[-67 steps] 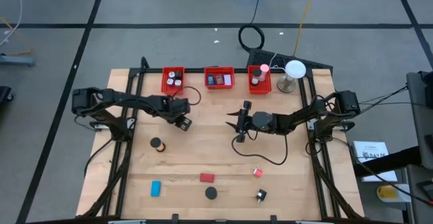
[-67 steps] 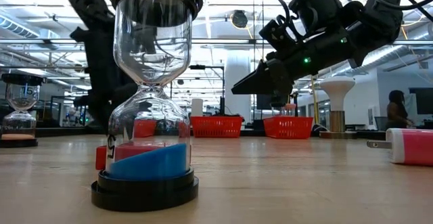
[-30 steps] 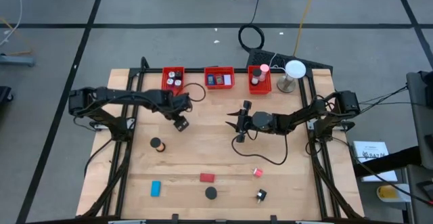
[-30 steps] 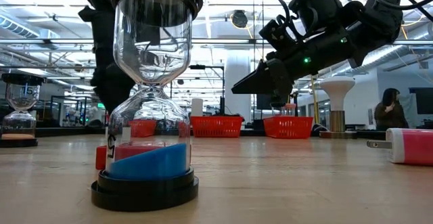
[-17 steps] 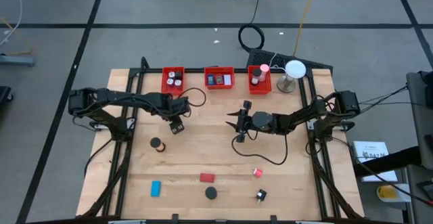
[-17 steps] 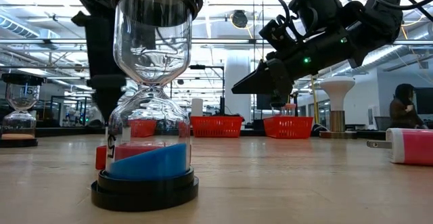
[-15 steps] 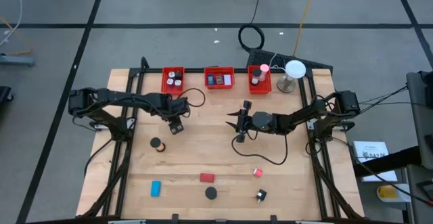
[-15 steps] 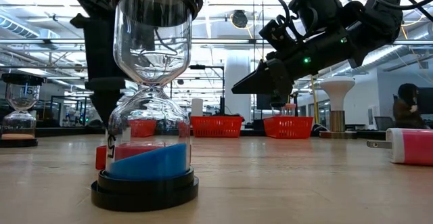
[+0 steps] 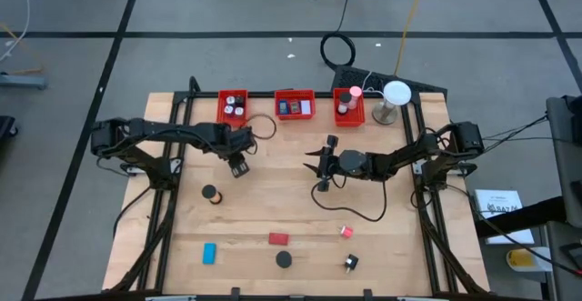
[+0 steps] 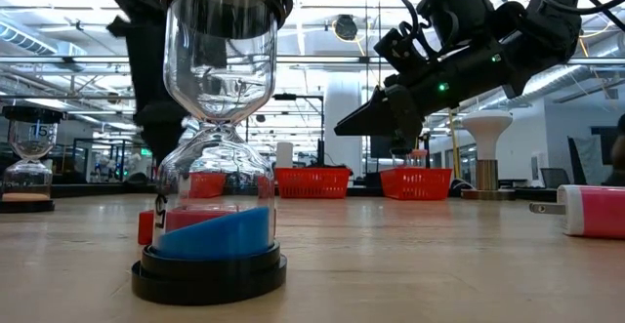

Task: Pick & Place Office items
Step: Put the white charger adapter into the left red bin

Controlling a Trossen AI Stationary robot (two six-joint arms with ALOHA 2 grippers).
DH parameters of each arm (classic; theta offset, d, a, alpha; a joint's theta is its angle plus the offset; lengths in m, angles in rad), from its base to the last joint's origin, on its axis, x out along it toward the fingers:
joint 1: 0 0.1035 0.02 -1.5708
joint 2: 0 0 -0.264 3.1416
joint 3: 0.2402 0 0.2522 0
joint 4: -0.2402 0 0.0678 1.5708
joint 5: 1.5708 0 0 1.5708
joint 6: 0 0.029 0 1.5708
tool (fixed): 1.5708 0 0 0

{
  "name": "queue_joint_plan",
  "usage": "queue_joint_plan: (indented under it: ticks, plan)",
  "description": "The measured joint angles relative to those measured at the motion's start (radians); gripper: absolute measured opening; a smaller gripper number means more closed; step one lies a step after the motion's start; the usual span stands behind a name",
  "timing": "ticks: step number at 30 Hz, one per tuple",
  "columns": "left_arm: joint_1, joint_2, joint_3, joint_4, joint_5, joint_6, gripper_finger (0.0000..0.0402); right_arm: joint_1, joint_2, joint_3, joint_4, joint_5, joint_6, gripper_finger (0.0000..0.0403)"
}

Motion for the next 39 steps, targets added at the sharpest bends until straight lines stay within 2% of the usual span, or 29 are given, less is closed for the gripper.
queue_joint_plan:
  ticks: [4, 8, 13, 16, 23, 31, 39]
  plan:
    - [0.076, -0.068, 0.087, -0.083, 0.0, -0.027, 0.0132, 0.0, 0.0, 0.0, 0.0, 0.0, 0.0, 0.014]
    - [0.213, -0.125, 0.157, -0.128, -0.002, -0.09, 0.0132, 0.0, 0.0, 0.0, 0.0, -0.011, 0.0, 0.0139]
    - [0.407, -0.124, 0.16, -0.13, -0.001, -0.113, 0.0132, 0.001, 0.0, 0.0, 0.009, -0.051, 0.001, 0.0137]
    - [0.477, -0.087, 0.156, -0.104, 0.007, -0.092, 0.0132, 0.002, 0.0, 0.0, 0.016, -0.051, 0.008, 0.0135]
    - [0.541, 0.022, 0.156, 0.001, 0.058, -0.043, 0.0132, 0.002, 0.0, 0.0, 0.023, -0.051, 0.008, 0.0134]
    - [0.595, 0.1, 0.156, 0.011, 0.05, -0.025, 0.0132, 0.002, 0.0, 0.0, 0.022, -0.051, 0.008, 0.0131]
    - [0.597, 0.156, 0.156, 0.016, 0.05, -0.024, 0.0132, 0.002, 0.0, 0.0, 0.02, -0.051, 0.008, 0.013]
